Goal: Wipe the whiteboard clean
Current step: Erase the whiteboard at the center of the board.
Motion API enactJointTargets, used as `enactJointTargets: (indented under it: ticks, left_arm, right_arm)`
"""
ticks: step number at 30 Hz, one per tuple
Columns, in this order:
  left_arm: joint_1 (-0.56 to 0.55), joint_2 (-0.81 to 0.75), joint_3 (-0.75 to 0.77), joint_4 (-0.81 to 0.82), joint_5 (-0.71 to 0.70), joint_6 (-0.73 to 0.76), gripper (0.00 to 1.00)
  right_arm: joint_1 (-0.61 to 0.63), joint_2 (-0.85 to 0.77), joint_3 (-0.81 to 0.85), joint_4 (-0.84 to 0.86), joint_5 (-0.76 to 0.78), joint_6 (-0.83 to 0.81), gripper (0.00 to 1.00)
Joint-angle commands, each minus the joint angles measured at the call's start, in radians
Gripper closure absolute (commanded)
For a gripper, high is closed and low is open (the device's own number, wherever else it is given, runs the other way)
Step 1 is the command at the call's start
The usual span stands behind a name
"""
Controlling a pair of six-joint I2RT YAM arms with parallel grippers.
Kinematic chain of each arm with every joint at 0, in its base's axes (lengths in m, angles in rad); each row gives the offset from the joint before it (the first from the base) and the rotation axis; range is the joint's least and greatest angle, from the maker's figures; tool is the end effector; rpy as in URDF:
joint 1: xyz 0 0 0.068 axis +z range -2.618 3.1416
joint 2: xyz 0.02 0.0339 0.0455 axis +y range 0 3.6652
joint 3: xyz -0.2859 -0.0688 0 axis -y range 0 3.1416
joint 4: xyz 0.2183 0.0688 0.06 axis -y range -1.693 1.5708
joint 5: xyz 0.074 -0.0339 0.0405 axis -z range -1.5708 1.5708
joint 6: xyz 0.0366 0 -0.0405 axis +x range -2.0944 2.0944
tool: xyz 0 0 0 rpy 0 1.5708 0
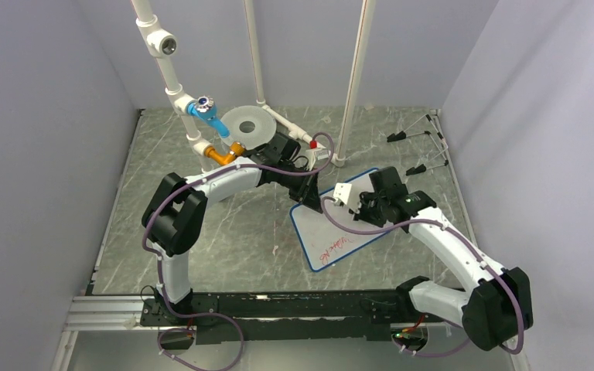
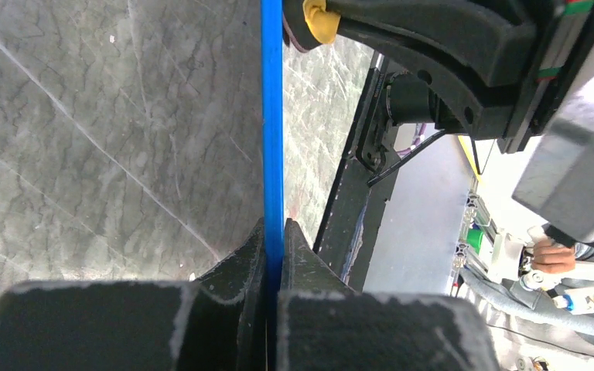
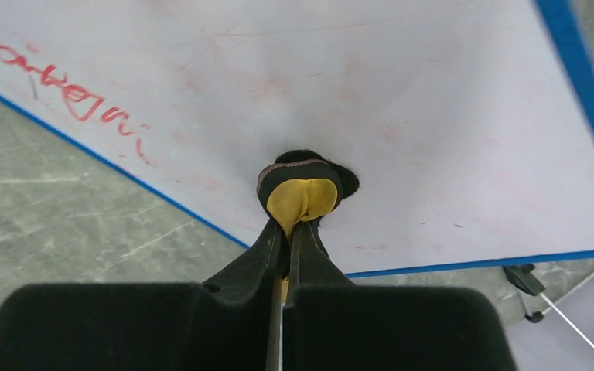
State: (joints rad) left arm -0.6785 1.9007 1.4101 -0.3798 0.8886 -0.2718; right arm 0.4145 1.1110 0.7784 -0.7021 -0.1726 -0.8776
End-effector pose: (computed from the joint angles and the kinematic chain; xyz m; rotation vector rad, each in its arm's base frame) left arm 0.2905 -0.2707 0.2598 0.9383 2.3802 -1.4882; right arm 0.1579 0.0763 0.2605 -1.6030 2.0241 0.0547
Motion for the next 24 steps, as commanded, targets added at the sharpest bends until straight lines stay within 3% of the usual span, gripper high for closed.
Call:
enactJointTargets:
  ticks: [1, 7, 14, 24]
  left_arm:
    - [-0.005, -0.043, 0.033, 0.015, 0.087, 0.023, 1.00]
    - [-0.004, -0.035, 0.049, 0.002, 0.087, 0.024, 1.00]
    - [-0.010, -0.028, 0.067, -0.007, 0.079, 0.019, 1.00]
    - [-0.012, -0.017, 0.085, -0.044, 0.065, 0.028, 1.00]
  right_arm:
    - [-0.003, 0.001, 0.029, 0.053, -0.005, -0.015, 1.00]
    - [0.201, 0.018, -0.031, -0.032, -0.118, -0.082, 1.00]
    - [0.412, 0.091, -0.005, -0.007, -0.077, -0.076, 1.00]
    - [0.482, 0.192, 0.210, 0.015, 0.035, -0.081, 1.00]
